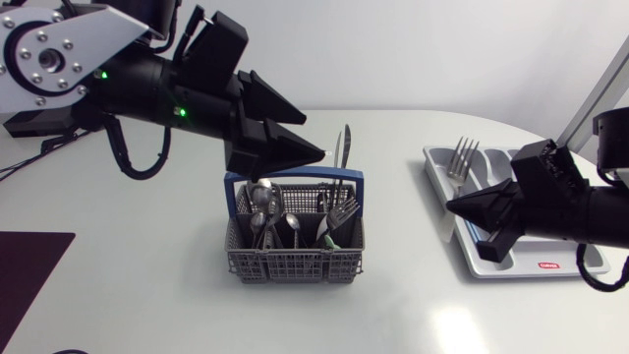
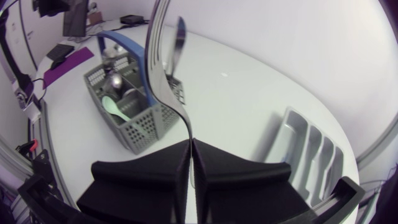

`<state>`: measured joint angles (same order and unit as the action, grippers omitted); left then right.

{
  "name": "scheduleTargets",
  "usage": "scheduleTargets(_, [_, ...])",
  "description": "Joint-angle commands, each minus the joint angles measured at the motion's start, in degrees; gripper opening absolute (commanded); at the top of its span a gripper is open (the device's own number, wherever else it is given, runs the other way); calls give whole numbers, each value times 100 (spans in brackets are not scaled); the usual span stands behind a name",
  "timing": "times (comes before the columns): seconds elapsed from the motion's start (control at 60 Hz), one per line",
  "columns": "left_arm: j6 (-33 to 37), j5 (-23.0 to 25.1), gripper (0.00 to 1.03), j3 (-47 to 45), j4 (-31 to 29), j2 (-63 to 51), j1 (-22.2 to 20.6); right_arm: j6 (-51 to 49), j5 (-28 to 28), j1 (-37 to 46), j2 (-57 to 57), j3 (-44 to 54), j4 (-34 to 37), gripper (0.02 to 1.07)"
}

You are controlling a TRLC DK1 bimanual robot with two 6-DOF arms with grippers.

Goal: Sort the cutlery from the basket into the organizer compartments.

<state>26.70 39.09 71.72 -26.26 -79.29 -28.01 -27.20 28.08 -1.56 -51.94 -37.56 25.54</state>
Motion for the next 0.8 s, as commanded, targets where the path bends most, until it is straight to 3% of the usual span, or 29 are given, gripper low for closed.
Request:
scheduleTargets(0.0, [-244,-402,99,-194,95,177,-73,-101,-232,420,-290,-208,4,7])
scheduleTargets(0.183, [-367,-1404,99,-519,323,440,-135,101,-1182,912,-1055,-568,-357,7])
scheduleTargets(0.3, [-420,-1712,99,-625,359,590,-126,303,-1744,1114,-1573,-788,-726,7])
scheduleTargets(0.533, [-437,-1914,99,-774,359,704,-99,927,-2702,1580,-2777,-1509,-1042,7])
scheduleTargets(0.783, [-429,-2178,99,-765,359,722,-231,1270,-3335,1835,-3964,-2396,-1218,7])
